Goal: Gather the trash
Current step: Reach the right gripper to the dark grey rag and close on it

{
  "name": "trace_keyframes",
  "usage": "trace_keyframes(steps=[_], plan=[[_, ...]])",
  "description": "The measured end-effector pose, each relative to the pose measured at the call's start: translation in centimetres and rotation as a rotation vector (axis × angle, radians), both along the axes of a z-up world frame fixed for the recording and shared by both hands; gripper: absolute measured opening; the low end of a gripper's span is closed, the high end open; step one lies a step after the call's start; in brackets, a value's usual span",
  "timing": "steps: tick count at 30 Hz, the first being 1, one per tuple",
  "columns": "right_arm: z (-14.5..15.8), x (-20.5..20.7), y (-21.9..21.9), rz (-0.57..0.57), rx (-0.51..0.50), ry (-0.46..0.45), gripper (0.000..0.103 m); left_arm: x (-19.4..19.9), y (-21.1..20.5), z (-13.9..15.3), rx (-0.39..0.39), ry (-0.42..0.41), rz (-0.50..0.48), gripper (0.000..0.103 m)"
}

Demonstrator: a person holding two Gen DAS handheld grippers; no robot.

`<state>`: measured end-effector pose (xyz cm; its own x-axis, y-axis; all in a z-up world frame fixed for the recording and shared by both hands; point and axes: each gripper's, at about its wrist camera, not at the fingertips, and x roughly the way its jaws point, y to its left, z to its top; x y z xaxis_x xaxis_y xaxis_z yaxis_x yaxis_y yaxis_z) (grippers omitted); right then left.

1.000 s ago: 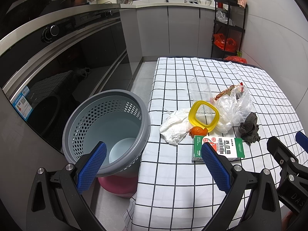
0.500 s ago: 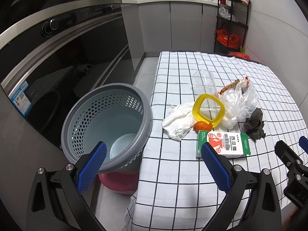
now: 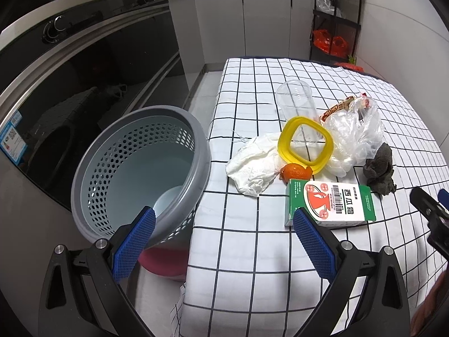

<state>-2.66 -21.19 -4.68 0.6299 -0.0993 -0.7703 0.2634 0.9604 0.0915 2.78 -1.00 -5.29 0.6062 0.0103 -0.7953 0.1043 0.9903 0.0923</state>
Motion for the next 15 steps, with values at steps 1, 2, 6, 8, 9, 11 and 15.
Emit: trace_keyframes(steps=[1,2,6,8,9,11,15], plan=[[-0.3,0.6,-0.1,0.004,-0.002,0.004,0.095,0.2,-0.2,-0.1,-0.002,0.003,-0.004,0.096],[-0.5,1.0,-0.3,0.006,-0.001,0.008,0.095,0.5,-0.3,-0.2,-0.007,0.008,-0.01,0.096],[-1.5,3.1,-0.7,0.014,0.018,0.031,0.095,1.4,-1.1,-0.6,-0.006,0.012,-0.019,0.096],[-2.0,3.9,-0.7,0.018,0.019,0.044,0.095,1.7,-1.4,-0.9,-0.004,0.019,-0.025,0.096],[-2.2,4.2,-0.7,0.021,0.02,0.048,0.095,1.8,-1.6,-1.0,-0.002,0.021,-0.026,0.096],[-2.7,5.0,-0.7,0.028,0.021,0.059,0.095,1.9,-1.7,-1.2,-0.001,0.024,-0.027,0.096],[-3.3,6.3,-0.5,0.034,0.005,0.065,0.095,2.2,-1.6,-1.6,-0.003,0.038,-0.022,0.096]])
